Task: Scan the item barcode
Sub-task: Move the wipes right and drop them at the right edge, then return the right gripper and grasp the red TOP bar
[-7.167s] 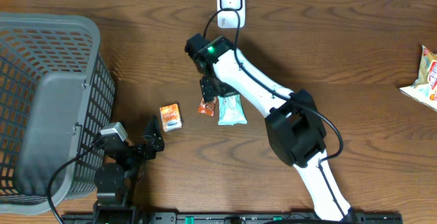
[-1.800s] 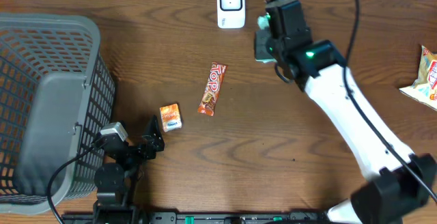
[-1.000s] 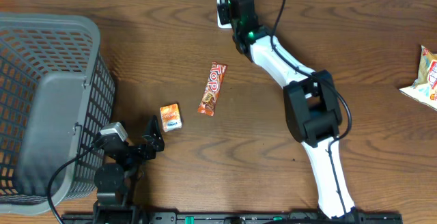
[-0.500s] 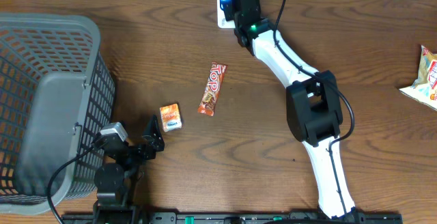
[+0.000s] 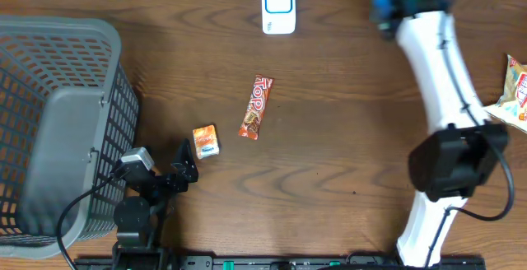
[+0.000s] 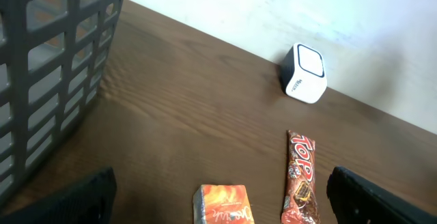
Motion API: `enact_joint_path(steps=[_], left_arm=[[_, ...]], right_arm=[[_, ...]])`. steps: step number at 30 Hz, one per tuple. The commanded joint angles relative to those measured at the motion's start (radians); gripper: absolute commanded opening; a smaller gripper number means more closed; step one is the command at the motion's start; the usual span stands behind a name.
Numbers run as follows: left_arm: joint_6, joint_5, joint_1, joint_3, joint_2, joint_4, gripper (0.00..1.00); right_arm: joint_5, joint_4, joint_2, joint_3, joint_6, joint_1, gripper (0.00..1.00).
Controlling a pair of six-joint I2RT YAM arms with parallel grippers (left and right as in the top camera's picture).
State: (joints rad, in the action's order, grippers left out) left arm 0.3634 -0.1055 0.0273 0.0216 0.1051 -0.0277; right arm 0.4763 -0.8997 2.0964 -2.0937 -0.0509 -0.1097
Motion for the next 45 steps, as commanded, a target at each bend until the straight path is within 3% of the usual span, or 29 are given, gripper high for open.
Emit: enact_joint_path(steps=[1,9,15,16,18,20,25,30,34,38,43,45], left_arm=[[0.009,-0.009,-0.005,-0.018,0.000,-0.032,0.98],[0.009,-0.009,-0.005,-0.018,0.000,-0.032,0.98],[0.009,-0.009,-0.005,-0.018,0.000,-0.032,0.98],[0.009,-0.010,-0.005,-0.018,0.000,-0.032,0.98],[0.009,-0.009,-0.005,-0.018,0.000,-0.032,0.98],[0.009,-0.009,-0.005,-0.018,0.000,-0.032,0.98],[0.008,-0.009,-0.005,-0.018,0.000,-0.032,0.98],[0.009,-0.009,-0.005,-0.018,0.000,-0.032,0.98],[0.008,-0.009,-0.005,-0.018,0.000,-0.032,0.98],[0.009,-0.009,-0.005,-0.018,0.000,-0.032,0.98],[0.008,-0.009,-0.005,-0.018,0.000,-0.032,0.98],[0.009,-0.009,-0.005,-0.018,0.000,-0.032,0.98]], right_arm=[[0.031,0.026,0.097,0.056,-0.022,0.150,0.01],[0.031,0.040,0.279,0.074,-0.019,0.412,0.01],[0.031,0.028,0.265,0.063,-0.061,0.497,0.02],[0.031,0.024,0.250,0.056,-0.061,0.500,0.11],[0.045,0.022,0.220,0.046,-0.061,0.499,0.51],[0.045,0.020,0.172,0.039,-0.060,0.489,0.99],[-0.024,0.002,0.018,0.039,-0.111,0.415,0.99],[-0.371,-0.124,-0.122,0.039,-0.286,0.240,0.99],[-0.499,-0.245,-0.124,0.045,-0.458,0.045,0.99],[-0.578,-0.256,-0.079,0.070,-0.487,-0.142,0.99],[-0.481,-0.242,0.035,0.084,-0.480,-0.367,0.99],[-0.389,-0.225,0.089,0.084,-0.511,-0.439,0.94]])
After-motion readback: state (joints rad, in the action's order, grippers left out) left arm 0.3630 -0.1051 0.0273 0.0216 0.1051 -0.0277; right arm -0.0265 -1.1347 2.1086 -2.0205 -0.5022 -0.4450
